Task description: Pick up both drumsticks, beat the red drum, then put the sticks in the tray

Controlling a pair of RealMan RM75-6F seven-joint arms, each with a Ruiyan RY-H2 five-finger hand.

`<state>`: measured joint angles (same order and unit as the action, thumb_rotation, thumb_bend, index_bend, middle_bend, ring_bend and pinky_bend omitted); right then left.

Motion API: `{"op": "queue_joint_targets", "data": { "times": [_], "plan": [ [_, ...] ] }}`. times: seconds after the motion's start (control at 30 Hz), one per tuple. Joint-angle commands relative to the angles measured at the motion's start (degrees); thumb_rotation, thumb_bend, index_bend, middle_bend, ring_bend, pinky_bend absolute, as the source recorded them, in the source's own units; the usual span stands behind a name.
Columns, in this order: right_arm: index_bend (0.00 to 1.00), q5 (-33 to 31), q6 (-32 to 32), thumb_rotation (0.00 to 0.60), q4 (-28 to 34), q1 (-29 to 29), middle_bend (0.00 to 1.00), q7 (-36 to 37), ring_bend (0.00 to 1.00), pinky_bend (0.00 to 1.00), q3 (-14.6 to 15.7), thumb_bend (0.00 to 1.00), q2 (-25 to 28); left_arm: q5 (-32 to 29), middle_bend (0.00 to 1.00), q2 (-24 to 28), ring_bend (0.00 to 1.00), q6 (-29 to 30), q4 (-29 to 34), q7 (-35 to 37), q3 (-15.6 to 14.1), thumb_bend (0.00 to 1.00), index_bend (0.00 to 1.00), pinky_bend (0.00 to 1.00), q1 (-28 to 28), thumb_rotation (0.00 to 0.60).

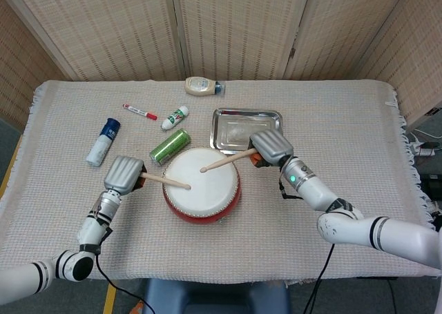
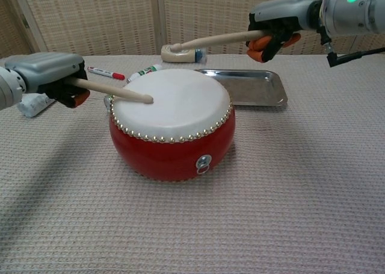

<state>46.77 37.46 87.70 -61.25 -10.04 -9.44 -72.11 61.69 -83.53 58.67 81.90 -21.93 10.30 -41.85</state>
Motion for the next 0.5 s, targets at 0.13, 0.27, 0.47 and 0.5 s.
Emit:
{"op": "queue_joint_targets", "data": {
  "times": [0.13,0.27,0.47,0.5],
  "plan": [
    [1.00,-3.8,-3.1,0.600,-8.9,-1.8,1.00,-4.8,1.00,1.00,4.9,1.00,-6.9,3.5,1.00,6.7,1.00,5.5,7.2,6.3,3.0,0.63,1.00,1.00,2.8,0.600],
    [1.00,-5.9,-3.7,0.600,-12.1,-2.6,1.00,-6.9,1.00,1.00,6.3,1.00,-9.4,4.3,1.00,8.5,1.00,6.6,8.7,8.2,3.6,0.63,1.00,1.00,3.7,0.600],
    [1.00,-3.5,-1.9,0.600,-9.6,-0.3,1.00,1.4,1.00,1.00,-0.2,1.00,-5.8,5.6,1.00,10.2,1.00,7.5,9.5,10.2,3.2,0.63,1.00,1.00,5.1,0.600],
    [1.00,-3.2,-2.0,0.600,-9.6,0.1,1.00,2.5,1.00,1.00,-0.9,1.00,-5.1,5.8,1.00,10.4,1.00,7.7,9.7,10.4,3.1,0.63,1.00,1.00,5.3,0.600]
  ]
}}
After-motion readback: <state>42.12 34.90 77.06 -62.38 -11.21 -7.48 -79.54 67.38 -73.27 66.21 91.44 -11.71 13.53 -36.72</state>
